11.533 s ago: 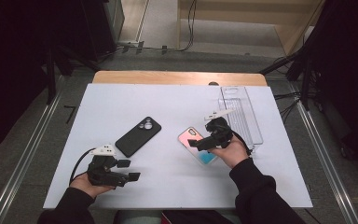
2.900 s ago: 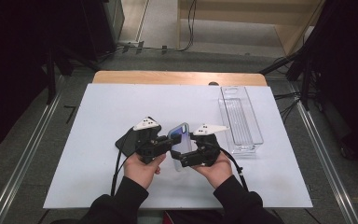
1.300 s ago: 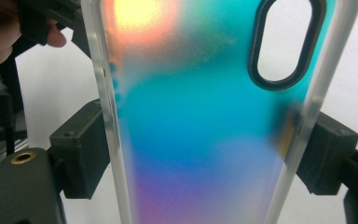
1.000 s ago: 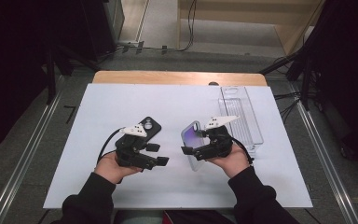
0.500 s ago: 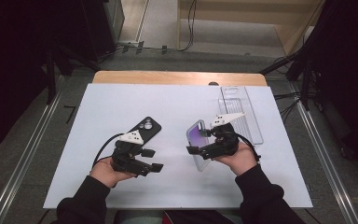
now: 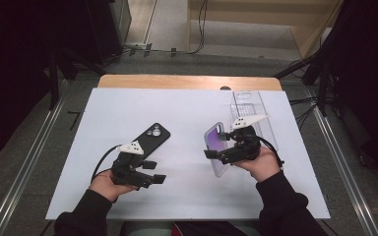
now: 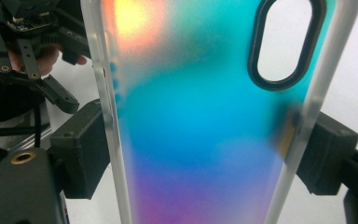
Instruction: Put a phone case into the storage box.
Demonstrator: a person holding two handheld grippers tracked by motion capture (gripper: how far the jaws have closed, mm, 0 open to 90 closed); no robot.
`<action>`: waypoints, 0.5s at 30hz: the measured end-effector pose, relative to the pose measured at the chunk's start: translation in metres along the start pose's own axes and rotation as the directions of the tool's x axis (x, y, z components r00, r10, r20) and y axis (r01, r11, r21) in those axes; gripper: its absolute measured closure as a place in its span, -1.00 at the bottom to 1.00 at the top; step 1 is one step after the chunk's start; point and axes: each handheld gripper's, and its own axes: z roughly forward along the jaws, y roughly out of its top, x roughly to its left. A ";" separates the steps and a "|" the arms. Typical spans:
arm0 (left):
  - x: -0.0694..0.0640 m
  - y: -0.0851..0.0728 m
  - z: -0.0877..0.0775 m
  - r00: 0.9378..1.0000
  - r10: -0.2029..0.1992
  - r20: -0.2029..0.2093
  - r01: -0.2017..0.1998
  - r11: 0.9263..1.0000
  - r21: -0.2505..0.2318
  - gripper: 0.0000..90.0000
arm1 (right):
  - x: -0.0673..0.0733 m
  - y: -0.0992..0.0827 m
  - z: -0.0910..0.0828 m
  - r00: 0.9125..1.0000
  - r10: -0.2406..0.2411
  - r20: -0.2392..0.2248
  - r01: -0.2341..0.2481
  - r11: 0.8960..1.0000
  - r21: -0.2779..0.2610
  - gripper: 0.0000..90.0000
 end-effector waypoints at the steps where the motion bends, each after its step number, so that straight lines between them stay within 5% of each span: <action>1: 0.001 0.000 -0.001 1.000 -0.011 0.002 0.011 1.000 -0.003 -0.32 | 0.000 0.001 -0.002 1.000 0.002 0.006 -0.002 1.000 0.000 -0.66; 15: 0.002 -0.004 -0.007 0.997 -0.039 -0.064 0.037 0.999 -0.027 -0.32 | -0.006 0.007 -0.018 0.993 0.043 0.107 -0.037 0.998 -0.060 -0.66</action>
